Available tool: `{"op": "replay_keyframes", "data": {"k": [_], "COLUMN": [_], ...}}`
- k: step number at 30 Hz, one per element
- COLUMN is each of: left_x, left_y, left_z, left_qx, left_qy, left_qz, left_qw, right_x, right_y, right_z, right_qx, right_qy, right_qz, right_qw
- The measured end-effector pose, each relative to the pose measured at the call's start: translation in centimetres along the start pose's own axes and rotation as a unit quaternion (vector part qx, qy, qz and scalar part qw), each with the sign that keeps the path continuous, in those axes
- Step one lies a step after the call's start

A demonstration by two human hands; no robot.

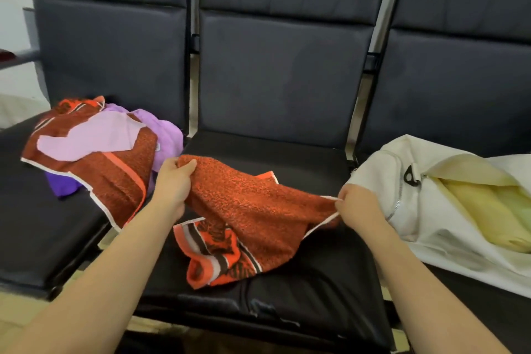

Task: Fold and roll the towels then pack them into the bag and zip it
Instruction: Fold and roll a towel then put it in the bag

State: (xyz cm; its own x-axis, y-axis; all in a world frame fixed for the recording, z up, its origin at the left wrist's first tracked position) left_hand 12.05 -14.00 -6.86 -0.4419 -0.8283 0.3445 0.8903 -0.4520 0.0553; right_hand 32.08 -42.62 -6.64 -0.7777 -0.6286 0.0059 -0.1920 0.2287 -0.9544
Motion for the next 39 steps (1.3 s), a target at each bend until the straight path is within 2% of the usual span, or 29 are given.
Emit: {"op": "replay_keyframes", "data": {"k": [1, 2, 3, 4, 5, 6, 8, 10, 12, 13, 16, 17, 22, 25, 27, 30, 33, 35, 37, 39], "left_x": [0.3, 0.6, 1.0, 1.3, 1.5, 1.4, 1.5, 2.5, 3.7, 4.4, 5.4, 5.6, 7.6, 7.5, 6.8, 6.3, 6.5, 7.1, 7.4, 7.6], "left_y": [-0.2, -0.2, 0.0, 0.3, 0.6, 0.6, 0.3, -0.2, -0.8, -0.9, -1.2, -1.4, -2.5, -2.4, -2.2, -2.2, -2.2, -2.2, -2.3, -2.7], "left_z": [0.8, 1.8, 3.1, 4.5, 6.2, 8.2, 12.0, 15.4, 18.3, 19.6, 22.9, 23.6, 25.3, 25.1, 24.6, 23.5, 22.9, 22.7, 22.5, 22.7], "left_qx": [0.008, 0.018, 0.042, 0.072, 0.09, 0.091, 0.025, -0.08, -0.112, -0.105, -0.066, -0.061, -0.078, 0.003, 0.009, -0.035, -0.018, -0.025, -0.085, -0.142], "left_qy": [0.001, -0.003, -0.009, -0.016, -0.013, 0.005, 0.087, 0.164, 0.208, 0.217, 0.232, 0.236, 0.301, 0.209, 0.148, 0.108, 0.095, 0.125, 0.193, 0.259], "left_qz": [-0.003, -0.004, -0.017, -0.035, -0.05, -0.059, -0.038, 0.025, 0.082, 0.09, 0.007, -0.018, -0.043, -0.097, -0.107, -0.118, -0.13, -0.096, -0.031, 0.025], "left_qw": [1.0, 1.0, 0.999, 0.997, 0.995, 0.994, 0.995, 0.983, 0.968, 0.966, 0.971, 0.97, 0.95, 0.973, 0.983, 0.987, 0.987, 0.987, 0.977, 0.955], "right_x": [-0.3, -0.2, -0.5, -0.9, -1.6, -2.2, -3.1, -3.5, -3.3, -3.1, -2.2, -1.7, -0.4, 0.1, 0.2, 0.3, 0.6, 0.8, 0.9, 1.1], "right_y": [-0.7, -1.7, -2.6, -3.9, -5.5, -7.5, -11.8, -15.5, -18.4, -19.7, -23.2, -24.1, -26.7, -27.2, -27.4, -27.4, -27.1, -27.1, -27.3, -27.5], "right_z": [-0.1, -0.7, -1.5, -2.6, -3.5, -4.1, -4.9, -5.0, -5.2, -5.4, -5.8, -5.7, -5.6, -5.6, -5.6, -5.6, -6.0, -6.1, -6.3, -6.3], "right_qx": [-0.105, -0.283, -0.472, -0.609, -0.687, -0.718, -0.714, -0.68, -0.651, -0.623, -0.487, -0.454, -0.458, -0.482, -0.477, -0.45, -0.432, -0.337, -0.17, -0.077], "right_qy": [0.015, 0.048, 0.074, 0.085, 0.076, 0.061, 0.013, -0.039, -0.096, -0.126, -0.196, -0.207, -0.239, -0.226, -0.215, -0.218, -0.252, -0.258, -0.244, -0.237], "right_qz": [0.028, 0.044, 0.048, 0.065, 0.094, 0.135, 0.243, 0.312, 0.322, 0.321, 0.33, 0.333, 0.285, 0.287, 0.297, 0.293, 0.248, 0.234, 0.244, 0.26], "right_qw": [0.994, 0.957, 0.877, 0.786, 0.716, 0.68, 0.656, 0.662, 0.681, 0.702, 0.785, 0.8, 0.808, 0.796, 0.799, 0.815, 0.83, 0.875, 0.923, 0.933]}}
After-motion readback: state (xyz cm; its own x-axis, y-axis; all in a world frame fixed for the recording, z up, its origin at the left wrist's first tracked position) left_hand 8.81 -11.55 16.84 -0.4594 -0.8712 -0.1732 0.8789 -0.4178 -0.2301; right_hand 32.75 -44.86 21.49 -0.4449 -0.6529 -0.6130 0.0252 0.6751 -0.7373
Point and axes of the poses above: each hand's wrist, its own x-axis away from the middle knuckle, its own y-axis out of the palm, z = x × y, the point moved 4 cm from there along -x, towards the middle knuckle, and after that the axes turned 14 degrees about -y, right-handed, at the moved point
